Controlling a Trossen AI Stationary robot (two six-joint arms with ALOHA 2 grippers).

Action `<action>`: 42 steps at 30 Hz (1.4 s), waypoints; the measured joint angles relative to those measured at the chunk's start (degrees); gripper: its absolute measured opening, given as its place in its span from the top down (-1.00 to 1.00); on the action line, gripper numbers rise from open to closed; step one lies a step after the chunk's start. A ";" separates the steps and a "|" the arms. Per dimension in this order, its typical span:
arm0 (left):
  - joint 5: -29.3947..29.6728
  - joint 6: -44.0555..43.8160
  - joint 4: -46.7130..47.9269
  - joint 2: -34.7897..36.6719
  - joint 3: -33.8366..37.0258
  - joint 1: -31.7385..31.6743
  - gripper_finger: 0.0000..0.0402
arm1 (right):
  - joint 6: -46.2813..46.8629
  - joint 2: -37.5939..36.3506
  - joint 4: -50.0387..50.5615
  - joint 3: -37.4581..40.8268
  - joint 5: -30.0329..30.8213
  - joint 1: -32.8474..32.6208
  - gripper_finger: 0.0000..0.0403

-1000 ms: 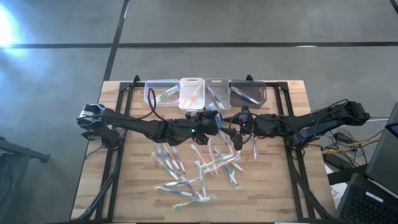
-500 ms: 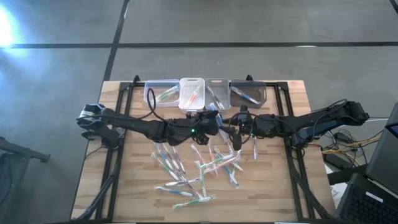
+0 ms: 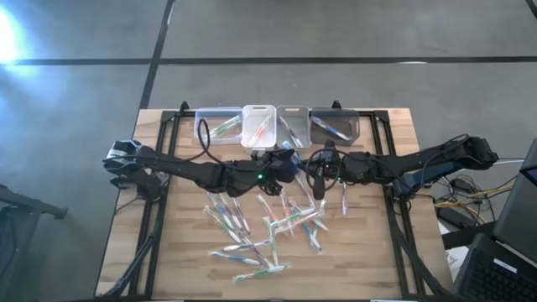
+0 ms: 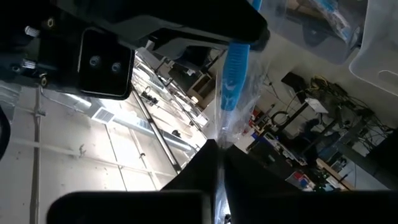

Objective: Pick & Place Toothbrushes
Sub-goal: Put the blue toothbrush into the transparent black bin

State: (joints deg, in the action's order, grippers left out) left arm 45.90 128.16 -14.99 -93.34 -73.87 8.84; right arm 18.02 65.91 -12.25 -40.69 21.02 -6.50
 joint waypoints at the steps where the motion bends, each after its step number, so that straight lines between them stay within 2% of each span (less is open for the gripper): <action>1: -0.10 -1.01 -0.01 0.00 0.00 0.00 0.86 | -0.03 0.00 0.00 0.00 -0.03 0.10 0.88; 9: -0.52 -17.72 -0.01 0.00 -0.02 0.00 0.54 | -1.10 0.00 -0.38 0.00 -0.26 0.35 0.89; 14: 1.18 -28.51 0.23 0.00 0.00 0.03 0.36 | -1.83 0.00 -0.55 -0.02 0.02 0.35 0.89; 21: 3.89 -55.52 1.91 0.25 0.04 0.08 0.19 | -2.95 -0.07 -0.59 -0.04 0.50 0.39 0.90; 26: 3.88 -76.23 10.35 1.62 0.04 0.25 0.15 | -3.42 -0.07 -0.19 -0.04 2.96 0.39 0.90; 30: -1.51 -90.53 18.87 3.17 0.02 0.28 0.15 | -3.85 -0.07 0.55 -0.02 2.97 0.52 0.90; 36: -4.34 -102.18 27.76 5.93 0.02 0.98 0.15 | -3.85 -0.07 1.32 -0.02 2.78 0.68 0.90; 42: -3.63 -113.10 35.96 10.87 0.65 1.86 0.17 | -3.80 -0.22 1.78 -0.04 3.17 1.60 0.90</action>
State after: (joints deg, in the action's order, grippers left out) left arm 42.27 15.06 20.96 -82.47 -73.21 10.71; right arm 14.22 65.69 -10.47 -40.73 24.19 -4.90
